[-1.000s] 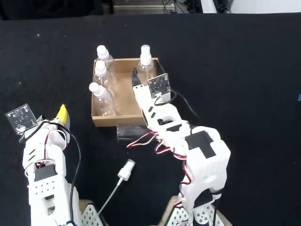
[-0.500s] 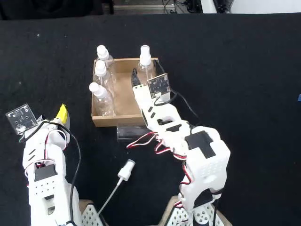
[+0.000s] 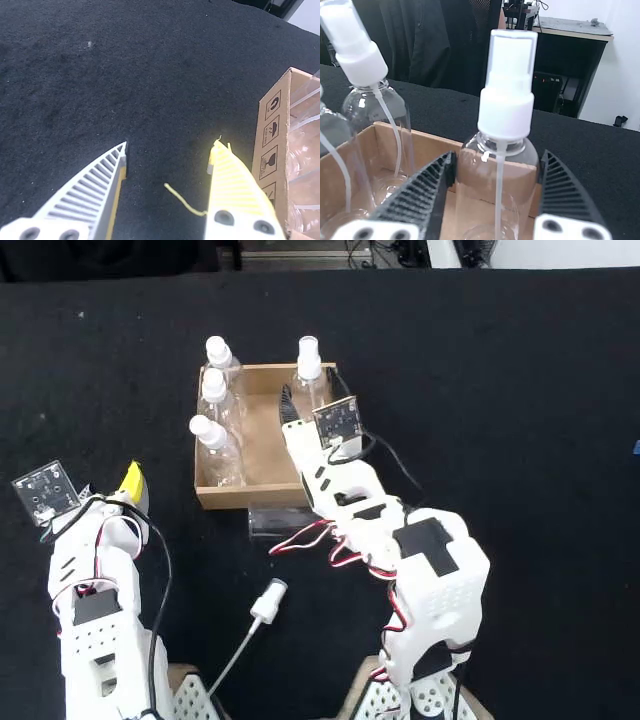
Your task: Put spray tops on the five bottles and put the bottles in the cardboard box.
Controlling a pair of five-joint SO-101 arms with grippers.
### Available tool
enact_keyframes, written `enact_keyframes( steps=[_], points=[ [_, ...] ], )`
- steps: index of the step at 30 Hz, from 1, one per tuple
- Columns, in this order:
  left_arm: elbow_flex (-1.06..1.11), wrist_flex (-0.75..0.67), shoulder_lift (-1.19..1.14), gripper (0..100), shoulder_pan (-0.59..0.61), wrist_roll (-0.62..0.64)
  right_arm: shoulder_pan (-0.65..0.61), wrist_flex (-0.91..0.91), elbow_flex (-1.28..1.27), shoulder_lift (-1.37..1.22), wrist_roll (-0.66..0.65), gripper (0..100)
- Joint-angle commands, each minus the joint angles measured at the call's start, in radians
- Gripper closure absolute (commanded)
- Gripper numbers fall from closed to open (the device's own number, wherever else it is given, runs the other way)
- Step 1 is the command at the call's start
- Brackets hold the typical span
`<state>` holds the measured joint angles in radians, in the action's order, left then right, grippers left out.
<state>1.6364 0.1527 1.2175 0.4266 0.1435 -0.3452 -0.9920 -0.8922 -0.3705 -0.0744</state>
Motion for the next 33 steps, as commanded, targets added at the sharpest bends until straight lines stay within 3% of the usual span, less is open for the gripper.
enact_keyframes(
  steps=[1,5,11,33],
  points=[
    [-0.012,-0.023,0.008,75,-0.01,-0.011,-0.015,-0.035,-0.002,0.031,-0.002,76.0],
    [-0.013,-0.023,0.008,75,-0.01,-0.011,-0.015,-0.035,-0.002,0.031,-0.002,75.7],
    [-0.013,-0.023,0.008,75,-0.01,-0.011,-0.015,-0.035,-0.002,0.031,-0.002,65.7],
    [-0.013,-0.023,0.008,75,-0.01,-0.011,-0.032,-0.04,-0.062,0.107,-0.002,67.4]
  ],
)
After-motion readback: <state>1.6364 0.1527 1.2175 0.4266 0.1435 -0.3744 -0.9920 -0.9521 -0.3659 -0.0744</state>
